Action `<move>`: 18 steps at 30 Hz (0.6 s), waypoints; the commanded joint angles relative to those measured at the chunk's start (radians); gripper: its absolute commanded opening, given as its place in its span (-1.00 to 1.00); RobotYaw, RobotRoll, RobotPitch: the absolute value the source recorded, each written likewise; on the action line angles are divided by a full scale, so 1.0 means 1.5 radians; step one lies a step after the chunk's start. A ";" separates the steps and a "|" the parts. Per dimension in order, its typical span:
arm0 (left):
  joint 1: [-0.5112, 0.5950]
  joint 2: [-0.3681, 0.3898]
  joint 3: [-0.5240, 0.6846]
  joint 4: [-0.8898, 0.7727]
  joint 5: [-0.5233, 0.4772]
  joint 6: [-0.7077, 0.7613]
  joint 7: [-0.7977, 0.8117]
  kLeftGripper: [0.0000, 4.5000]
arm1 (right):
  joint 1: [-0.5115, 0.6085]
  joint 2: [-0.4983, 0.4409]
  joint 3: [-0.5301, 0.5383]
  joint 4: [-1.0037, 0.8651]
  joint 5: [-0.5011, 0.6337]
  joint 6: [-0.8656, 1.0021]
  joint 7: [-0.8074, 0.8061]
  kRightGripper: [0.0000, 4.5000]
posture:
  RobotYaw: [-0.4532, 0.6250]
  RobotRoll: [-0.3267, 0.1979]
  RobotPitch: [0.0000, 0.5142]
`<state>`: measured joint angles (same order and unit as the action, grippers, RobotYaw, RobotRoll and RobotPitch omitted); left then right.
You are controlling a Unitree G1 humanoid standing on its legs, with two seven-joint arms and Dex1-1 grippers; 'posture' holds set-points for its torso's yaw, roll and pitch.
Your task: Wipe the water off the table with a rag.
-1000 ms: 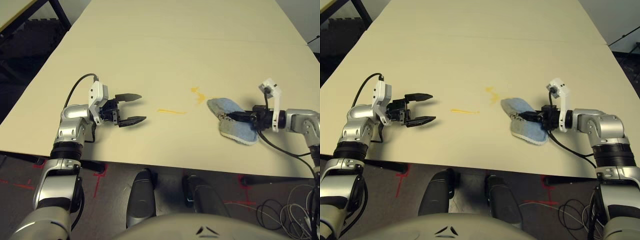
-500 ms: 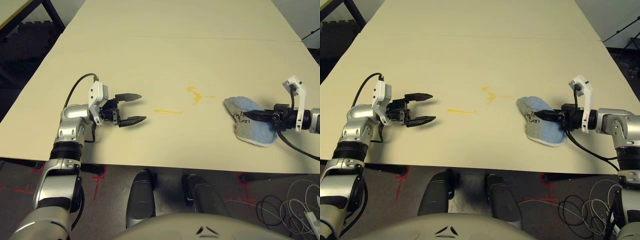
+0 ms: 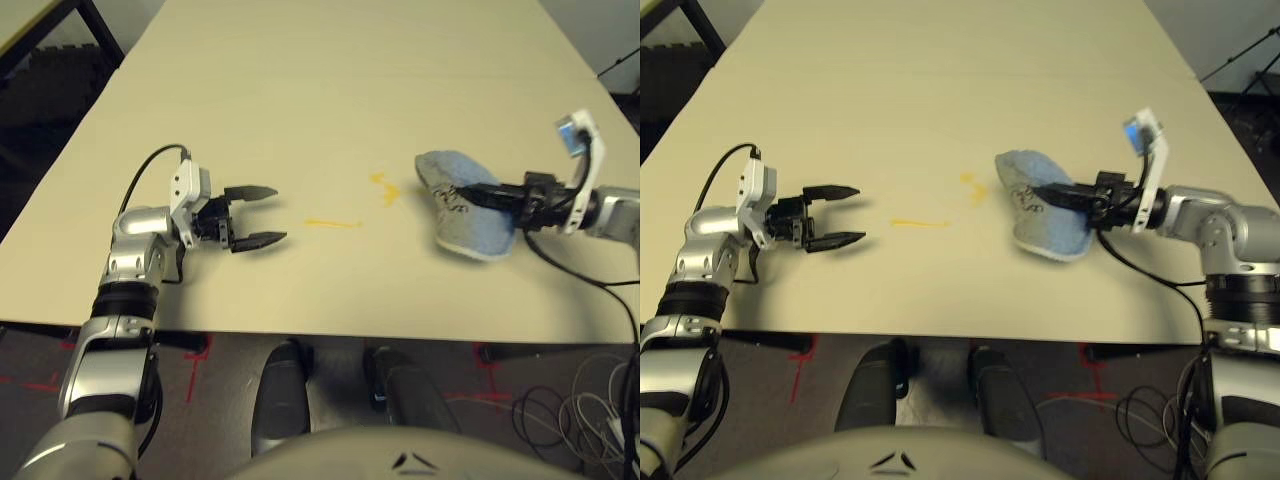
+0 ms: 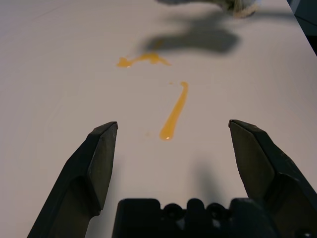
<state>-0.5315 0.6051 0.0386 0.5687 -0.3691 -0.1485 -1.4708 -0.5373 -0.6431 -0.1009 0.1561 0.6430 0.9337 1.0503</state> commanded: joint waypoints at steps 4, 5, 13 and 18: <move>0.023 0.009 0.005 -0.014 0.003 -0.001 0.004 1.00 | 0.002 0.043 0.064 -0.027 -0.029 -0.004 -0.033 -0.89 | 0.08 0.25 -0.33; 0.026 0.009 0.005 -0.017 0.002 0.000 0.005 1.00 | 0.002 0.049 0.071 -0.028 -0.032 -0.005 -0.036 -0.89 | 0.08 0.25 -0.33; 0.033 0.006 0.002 -0.028 0.001 0.003 0.012 1.00 | -0.004 0.068 0.090 -0.035 -0.043 -0.001 -0.048 -0.89 | 0.09 0.25 -0.32; 0.034 0.005 0.002 -0.029 0.001 0.002 0.014 1.00 | -0.013 0.049 0.077 -0.013 -0.051 -0.006 -0.049 -0.89 | 0.08 0.25 -0.32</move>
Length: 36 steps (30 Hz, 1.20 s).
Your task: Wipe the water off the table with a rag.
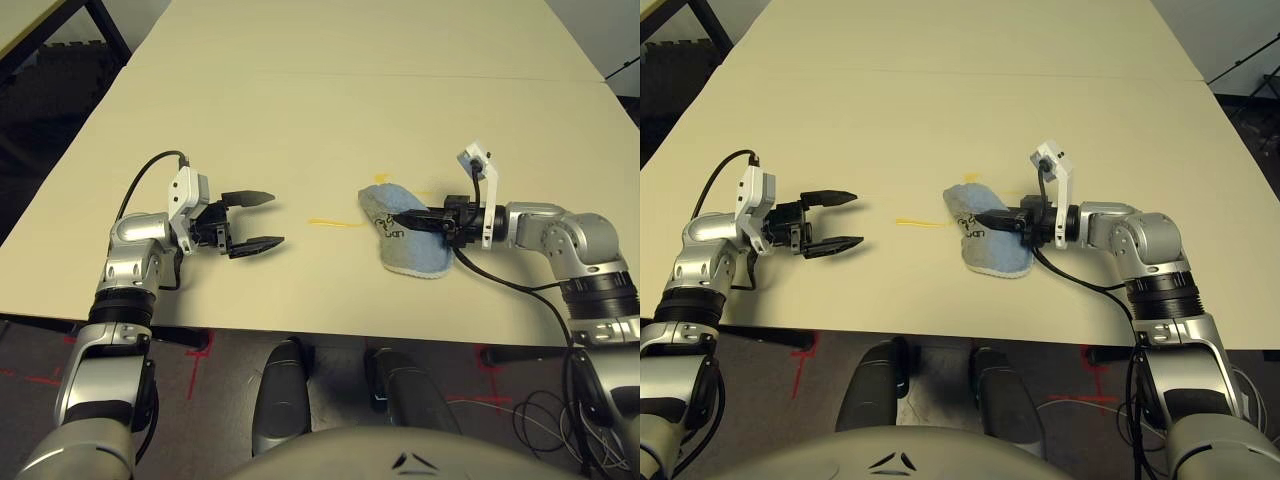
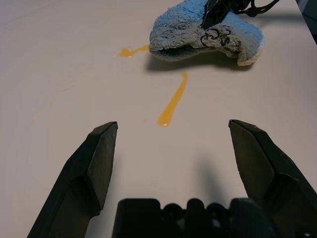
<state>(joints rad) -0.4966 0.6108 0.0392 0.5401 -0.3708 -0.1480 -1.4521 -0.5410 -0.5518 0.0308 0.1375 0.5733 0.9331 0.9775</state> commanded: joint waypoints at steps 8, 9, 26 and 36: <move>0.003 -0.005 -0.002 -0.005 0.005 0.000 0.003 1.00 | -0.026 0.077 0.056 0.017 -0.045 0.001 -0.057 -0.89 | 0.08 0.25 -0.32; 0.002 -0.005 -0.002 -0.005 0.004 0.001 0.002 1.00 | -0.031 0.086 0.060 0.022 -0.049 0.000 -0.061 -0.89 | 0.08 0.25 -0.33; 0.021 0.011 0.005 -0.010 0.003 -0.001 0.000 1.00 | -0.131 0.231 0.123 0.170 -0.129 -0.056 -0.076 -0.89 | 0.13 0.25 -0.32; 0.029 0.025 0.009 -0.006 0.004 -0.007 0.002 1.00 | -0.182 0.314 0.143 0.265 -0.175 -0.106 -0.066 -0.89 | 0.17 0.25 -0.33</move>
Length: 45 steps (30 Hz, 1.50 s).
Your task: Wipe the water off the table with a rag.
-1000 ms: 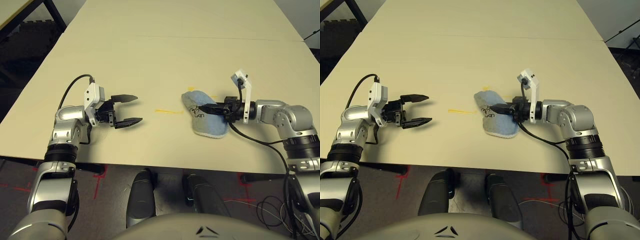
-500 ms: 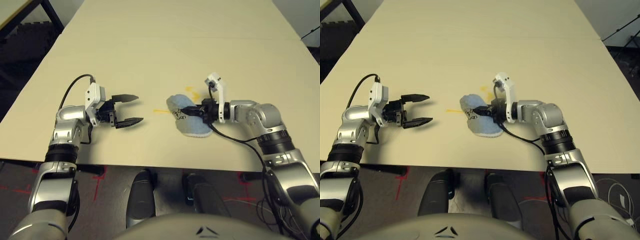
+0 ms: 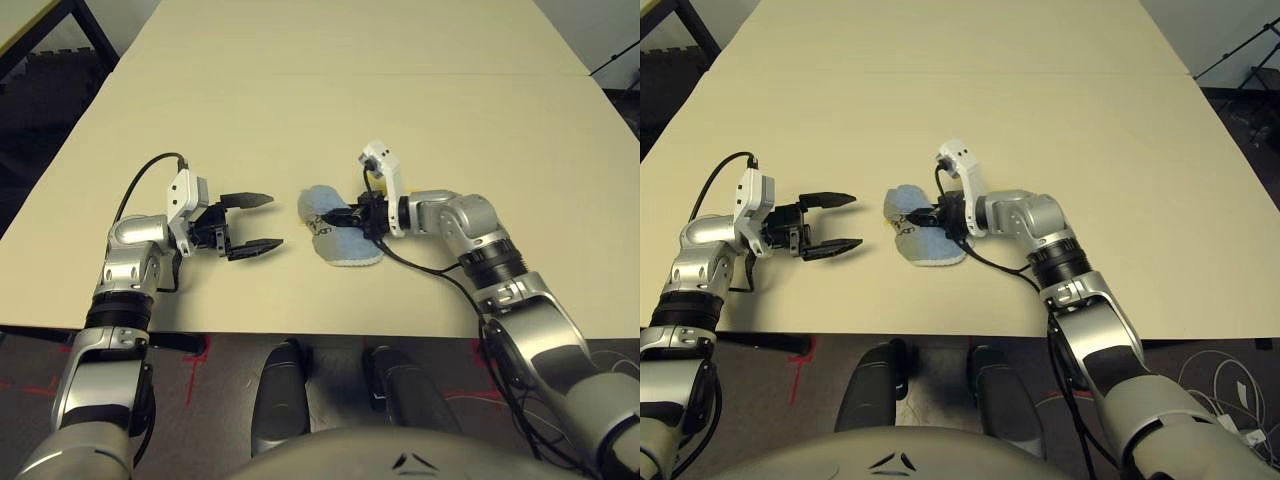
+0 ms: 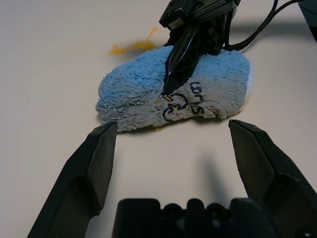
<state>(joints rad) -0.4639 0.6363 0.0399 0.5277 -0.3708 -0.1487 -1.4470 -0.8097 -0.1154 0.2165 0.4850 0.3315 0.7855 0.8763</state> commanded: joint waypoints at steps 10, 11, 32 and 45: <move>-0.002 0.023 0.019 0.037 0.011 -0.021 -0.001 1.00 | -0.012 0.064 0.027 0.061 -0.035 -0.022 0.010 -0.89 | 0.18 0.25 -0.31; -0.003 0.022 0.019 0.041 0.012 -0.022 -0.001 1.00 | -0.010 0.061 0.028 0.057 -0.036 -0.020 0.013 -0.89 | 0.18 0.25 -0.31; -0.033 -0.001 0.010 0.084 0.022 -0.043 0.002 1.00 | 0.138 -0.223 -0.053 -0.240 0.051 0.118 0.058 -0.90 | 0.10 0.25 -0.32; -0.054 -0.010 0.005 0.107 0.030 -0.051 -0.003 1.00 | 0.146 -0.350 -0.167 -0.294 0.204 0.177 0.151 -0.90 | 0.06 0.25 -0.35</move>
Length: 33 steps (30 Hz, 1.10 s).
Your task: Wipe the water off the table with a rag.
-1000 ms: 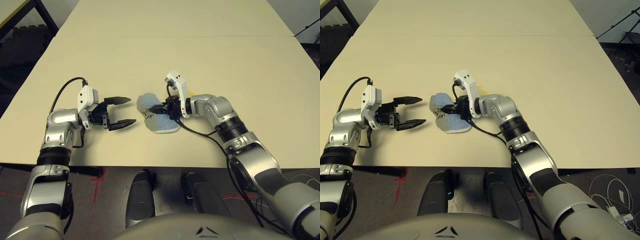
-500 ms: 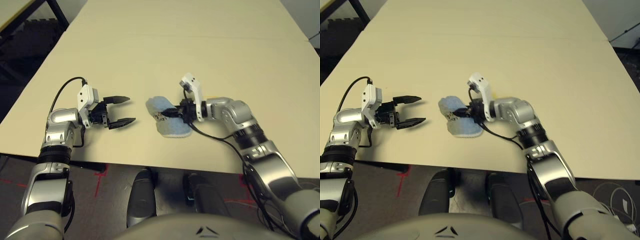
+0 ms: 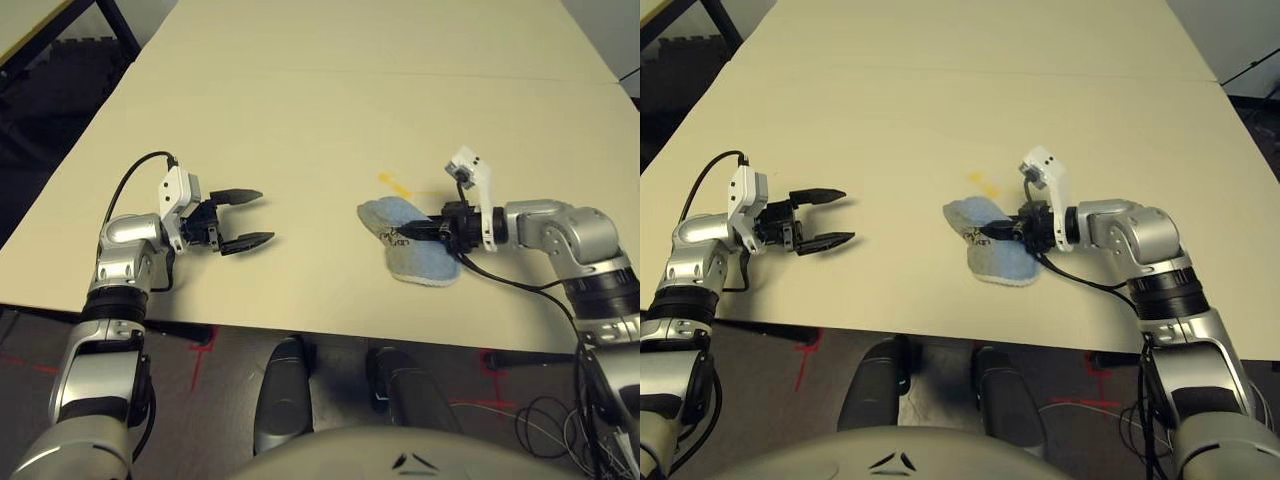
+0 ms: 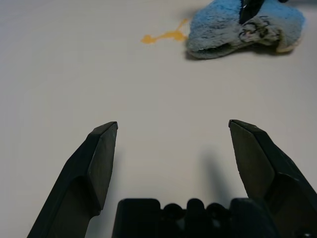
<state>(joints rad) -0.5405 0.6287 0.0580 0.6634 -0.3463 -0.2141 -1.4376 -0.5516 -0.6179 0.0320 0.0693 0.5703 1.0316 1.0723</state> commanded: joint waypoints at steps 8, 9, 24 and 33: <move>-0.015 -0.006 -0.005 0.030 0.017 -0.015 -0.014 1.00 | -0.111 -0.064 -0.087 0.135 -0.004 -0.063 -0.018 -0.90 | 0.06 0.25 -0.37; -0.015 -0.006 -0.005 0.031 0.017 -0.015 -0.014 1.00 | -0.120 -0.067 -0.087 0.156 -0.013 -0.075 -0.025 -0.90 | 0.06 0.25 -0.37; -0.014 -0.001 -0.002 0.029 0.020 -0.020 -0.016 1.00 | -0.209 -0.036 -0.023 0.456 -0.172 -0.235 -0.029 -0.90 | 0.08 0.25 -0.38; -0.006 0.010 0.004 0.024 0.019 -0.017 -0.011 1.00 | -0.245 0.043 0.001 0.553 -0.228 -0.286 -0.016 -0.90 | 0.12 0.25 -0.35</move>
<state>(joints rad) -0.5635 0.6375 0.0602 0.6992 -0.3270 -0.2405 -1.4533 -0.9088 -0.5750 0.0176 0.8730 0.2419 0.6113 1.0339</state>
